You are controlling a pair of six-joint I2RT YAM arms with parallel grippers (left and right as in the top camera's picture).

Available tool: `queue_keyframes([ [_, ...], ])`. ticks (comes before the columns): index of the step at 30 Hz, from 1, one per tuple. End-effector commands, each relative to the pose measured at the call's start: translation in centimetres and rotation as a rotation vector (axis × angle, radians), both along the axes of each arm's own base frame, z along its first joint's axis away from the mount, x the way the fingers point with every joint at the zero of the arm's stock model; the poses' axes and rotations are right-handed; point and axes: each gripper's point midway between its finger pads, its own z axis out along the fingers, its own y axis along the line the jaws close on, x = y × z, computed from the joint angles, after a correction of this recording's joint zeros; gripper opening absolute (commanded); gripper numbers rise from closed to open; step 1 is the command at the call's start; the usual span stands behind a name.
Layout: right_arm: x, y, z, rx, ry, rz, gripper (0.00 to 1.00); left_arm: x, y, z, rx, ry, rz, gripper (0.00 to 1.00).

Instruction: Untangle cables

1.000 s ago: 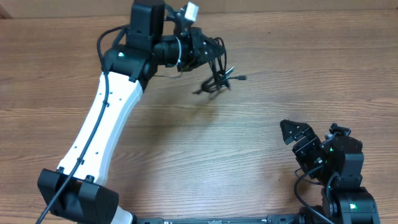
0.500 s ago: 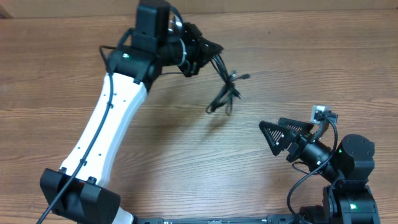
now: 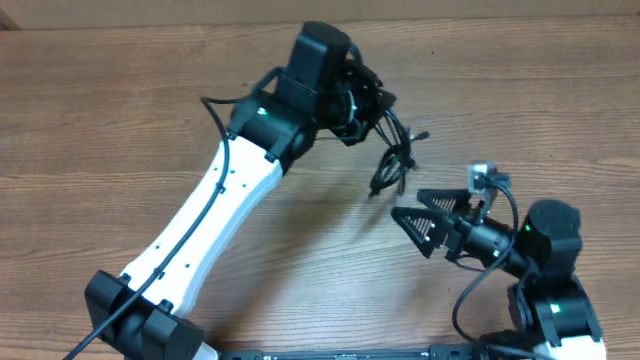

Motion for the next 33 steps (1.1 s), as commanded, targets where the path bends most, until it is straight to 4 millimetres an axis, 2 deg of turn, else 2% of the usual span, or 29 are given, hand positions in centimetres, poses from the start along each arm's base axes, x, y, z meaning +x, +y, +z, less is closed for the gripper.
queue_keyframes([
  [1, 0.9, 0.8, -0.6, -0.008, 0.027, 0.035, 1.0, -0.9, -0.8, 2.6, -0.027, -0.051, 0.012, 0.04],
  [4, 1.7, 1.4, -1.8, -0.013, 0.067, 0.051, 1.0, -1.6, -1.3, 2.2, -0.01, -0.039, 0.001, 0.04],
  [7, 2.7, 1.6, -3.0, -0.017, 0.1, 0.052, 0.95, -1.9, -1.1, 1.7, 0.004, -0.022, 0.0, 0.04],
  [14, 3.7, 1.7, -2.5, -0.015, 0.048, 0.049, 0.95, -2.7, -1.4, 1.1, 0.019, 0.01, -0.008, 0.04],
  [16, 3.8, 1.7, -2.7, -0.026, 0.038, 0.053, 0.91, -2.9, -1.5, 1.1, 0.011, 0.022, -0.004, 0.04],
  [20, 3.9, 1.8, -3.1, -0.024, 0.056, 0.058, 0.73, -3.3, -2.0, 1.1, 0.003, 0.036, -0.006, 0.04],
  [21, 3.8, 1.8, -3.1, -0.018, 0.063, 0.064, 0.64, -3.4, -2.2, 1.2, 0.003, 0.036, -0.011, 0.04],
  [22, 3.8, 1.9, -3.1, -0.018, 0.064, 0.065, 0.61, -3.5, -2.2, 1.1, 0.002, 0.039, -0.01, 0.04],
  [25, 3.8, 1.9, -3.1, -0.019, 0.064, 0.064, 0.42, -3.5, -2.3, 1.2, -0.01, 0.057, 0.012, 0.04],
  [26, 3.8, 1.9, -3.1, -0.019, 0.065, 0.064, 0.4, -3.5, -2.3, 1.1, -0.01, 0.057, 0.012, 0.04],
  [29, 3.6, 2.0, -3.1, -0.015, 0.067, 0.074, 0.2, -3.5, -2.3, 1.2, -0.012, 0.061, 0.016, 0.04],
  [31, 3.3, 2.2, -3.0, -0.006, 0.069, 0.095, 0.13, -3.4, -2.2, 1.1, -0.013, 0.067, 0.028, 0.04],
  [33, 3.0, 2.4, -2.8, 0.002, 0.07, 0.117, 0.1, -3.2, -2.1, 1.1, -0.016, 0.071, 0.039, 0.04],
])
